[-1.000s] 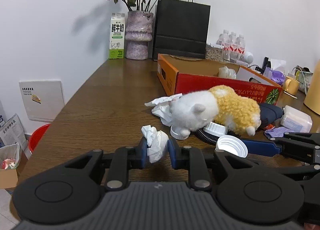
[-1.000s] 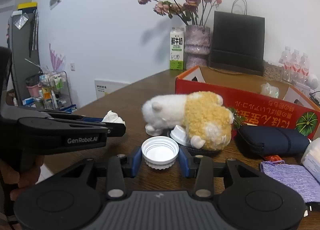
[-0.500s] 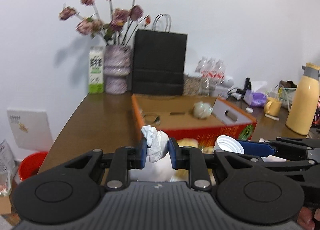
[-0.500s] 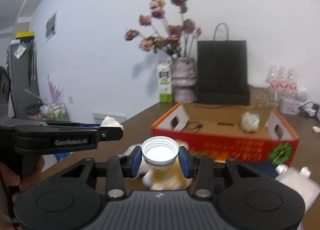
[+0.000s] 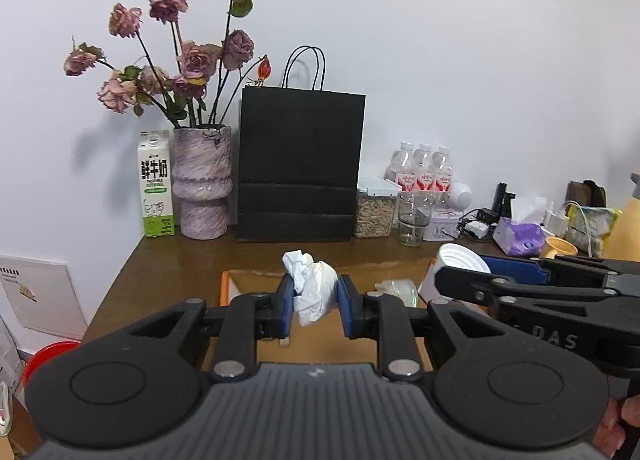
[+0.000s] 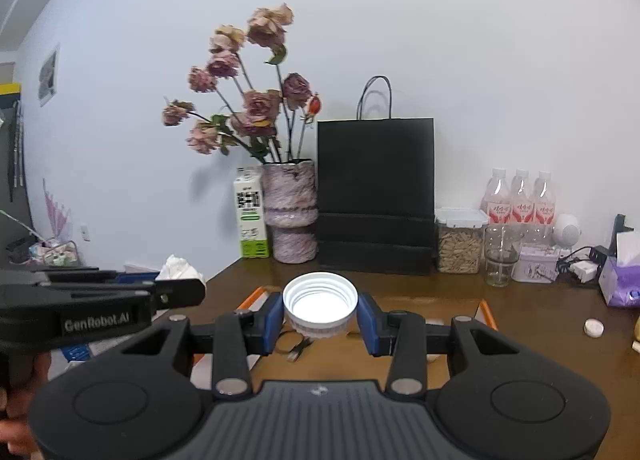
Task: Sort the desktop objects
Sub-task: 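Carry the tissue and the cap with both grippers into the cardboard box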
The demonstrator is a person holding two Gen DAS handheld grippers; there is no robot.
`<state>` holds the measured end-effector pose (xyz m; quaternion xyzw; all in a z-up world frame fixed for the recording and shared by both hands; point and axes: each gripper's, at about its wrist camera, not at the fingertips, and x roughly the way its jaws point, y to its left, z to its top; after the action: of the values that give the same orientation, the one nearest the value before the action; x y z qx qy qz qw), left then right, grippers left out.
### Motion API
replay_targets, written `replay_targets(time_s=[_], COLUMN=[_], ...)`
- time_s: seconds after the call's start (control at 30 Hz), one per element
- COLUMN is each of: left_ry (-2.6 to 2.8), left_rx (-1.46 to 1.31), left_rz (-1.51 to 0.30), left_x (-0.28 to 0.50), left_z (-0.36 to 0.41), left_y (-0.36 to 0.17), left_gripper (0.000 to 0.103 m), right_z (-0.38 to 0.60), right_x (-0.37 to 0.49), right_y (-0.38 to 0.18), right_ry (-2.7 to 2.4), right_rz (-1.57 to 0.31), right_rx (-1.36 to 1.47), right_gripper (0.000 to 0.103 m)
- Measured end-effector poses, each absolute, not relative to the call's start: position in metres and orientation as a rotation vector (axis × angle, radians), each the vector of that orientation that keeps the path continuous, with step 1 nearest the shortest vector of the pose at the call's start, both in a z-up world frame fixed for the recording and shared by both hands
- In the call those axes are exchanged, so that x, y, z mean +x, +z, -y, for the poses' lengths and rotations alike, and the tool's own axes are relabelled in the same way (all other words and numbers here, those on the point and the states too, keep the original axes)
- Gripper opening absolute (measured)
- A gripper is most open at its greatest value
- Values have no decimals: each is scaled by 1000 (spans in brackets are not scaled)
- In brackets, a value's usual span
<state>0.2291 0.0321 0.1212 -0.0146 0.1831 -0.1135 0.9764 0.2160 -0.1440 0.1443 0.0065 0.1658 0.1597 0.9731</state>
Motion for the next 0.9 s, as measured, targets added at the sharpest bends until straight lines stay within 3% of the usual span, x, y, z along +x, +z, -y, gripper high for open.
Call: replay_targets(time_s=[0.37,0.9], left_ry=[-125,9], left_rx=[-47,37], left_rz=[-546,-850], left_x=[328,416], left_z=[-23,-9], left_y=[120,58], left_gripper=[23,23], right_z=[127,121], right_x=[322,423], right_y=[143,72], right_ry=[348,297], right_rz=[-525,-840], right_rx=[6,15], right_gripper=[39,39])
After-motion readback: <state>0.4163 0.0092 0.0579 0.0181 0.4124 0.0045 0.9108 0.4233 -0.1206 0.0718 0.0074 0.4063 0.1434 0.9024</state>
